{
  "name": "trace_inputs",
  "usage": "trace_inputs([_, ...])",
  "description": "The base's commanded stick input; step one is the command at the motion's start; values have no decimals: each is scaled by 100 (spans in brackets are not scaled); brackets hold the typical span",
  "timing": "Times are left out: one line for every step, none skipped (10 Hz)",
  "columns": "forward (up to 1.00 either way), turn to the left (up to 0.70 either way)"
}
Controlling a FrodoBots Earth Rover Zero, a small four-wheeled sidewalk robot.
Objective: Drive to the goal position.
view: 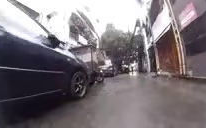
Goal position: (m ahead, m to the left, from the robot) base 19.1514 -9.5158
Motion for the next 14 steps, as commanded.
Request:
trace_inputs([99,-39])
trace_inputs([99,0])
trace_inputs([99,0])
trace_inputs([99,0])
trace_inputs([99,0])
trace_inputs([99,-10])
trace_inputs([99,-31])
trace_inputs([99,0])
trace_inputs([99,0])
trace_inputs([99,0])
trace_inputs([99,6])
trace_inputs([99,30])
trace_inputs([99,9])
trace_inputs([99,0])
